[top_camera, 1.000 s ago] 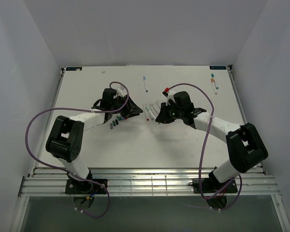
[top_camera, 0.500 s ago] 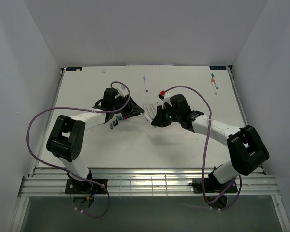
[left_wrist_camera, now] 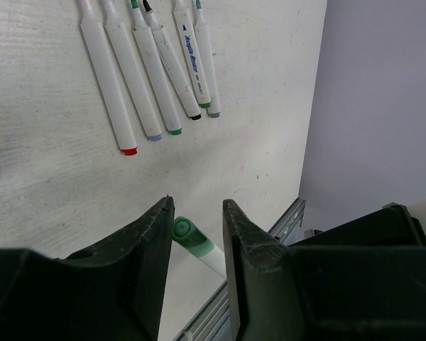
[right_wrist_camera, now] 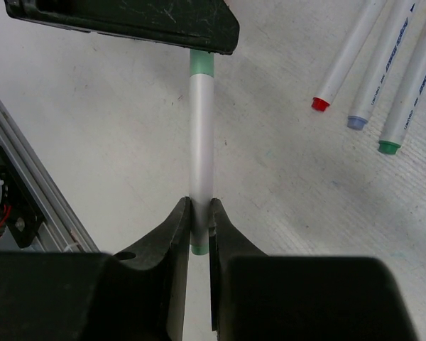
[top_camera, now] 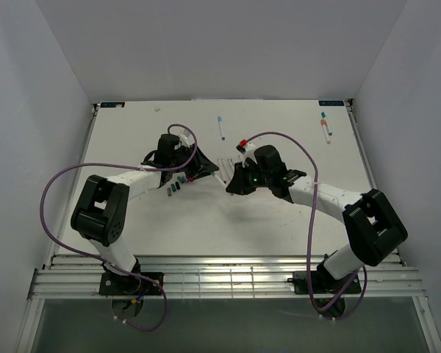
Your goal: Open the pen caps
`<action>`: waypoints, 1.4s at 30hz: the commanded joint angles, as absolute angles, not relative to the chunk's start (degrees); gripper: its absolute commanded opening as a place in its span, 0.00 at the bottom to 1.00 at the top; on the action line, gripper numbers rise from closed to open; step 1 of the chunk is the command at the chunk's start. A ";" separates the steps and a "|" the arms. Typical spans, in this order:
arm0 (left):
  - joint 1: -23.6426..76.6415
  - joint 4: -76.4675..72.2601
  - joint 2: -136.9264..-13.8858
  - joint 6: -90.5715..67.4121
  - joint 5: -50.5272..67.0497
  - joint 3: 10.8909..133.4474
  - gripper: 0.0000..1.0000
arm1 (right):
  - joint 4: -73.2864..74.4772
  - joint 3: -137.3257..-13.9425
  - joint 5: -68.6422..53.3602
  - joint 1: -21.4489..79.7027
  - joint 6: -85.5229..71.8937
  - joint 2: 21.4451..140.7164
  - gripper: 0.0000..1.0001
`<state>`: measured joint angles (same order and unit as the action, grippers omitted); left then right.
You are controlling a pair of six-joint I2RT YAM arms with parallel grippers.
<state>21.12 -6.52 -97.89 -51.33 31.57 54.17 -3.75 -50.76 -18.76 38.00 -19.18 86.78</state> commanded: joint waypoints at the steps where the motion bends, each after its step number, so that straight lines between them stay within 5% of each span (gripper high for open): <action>1: 21.18 -8.17 -95.54 -52.47 32.61 55.37 0.43 | -7.20 -52.21 -18.28 38.67 -19.69 87.71 0.08; 18: 21.18 -11.16 -93.69 -55.90 33.93 52.47 0.34 | -10.46 -52.12 -15.38 39.64 -20.39 87.45 0.08; 21: 21.18 -11.43 -93.60 -55.90 34.19 52.29 0.26 | -10.46 -52.21 -15.38 39.64 -20.39 87.36 0.08; 24: 21.18 -11.69 -93.60 -55.90 34.54 52.21 0.08 | -10.37 -52.29 -15.73 39.64 -19.95 87.28 0.08; 26: 21.18 -11.69 -93.69 -55.90 34.80 52.29 0.00 | -9.85 -52.99 -15.64 39.64 -19.25 87.62 0.15; 28: 21.18 -11.60 -93.60 -55.90 35.24 52.29 0.00 | -7.57 -55.62 -16.00 39.73 -17.76 89.20 0.27; 31: 21.18 -11.60 -93.34 -55.90 35.33 52.03 0.00 | -5.98 -58.78 -16.61 39.64 -16.88 91.31 0.32; 42: 21.18 -11.51 -91.23 -55.72 35.42 51.85 0.00 | -5.27 -63.81 -19.77 39.73 -17.49 96.85 0.33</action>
<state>21.12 -10.85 -94.80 -56.42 34.37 51.99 -5.58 -61.63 -18.04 39.51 -18.13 95.92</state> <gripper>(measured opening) 0.186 0.339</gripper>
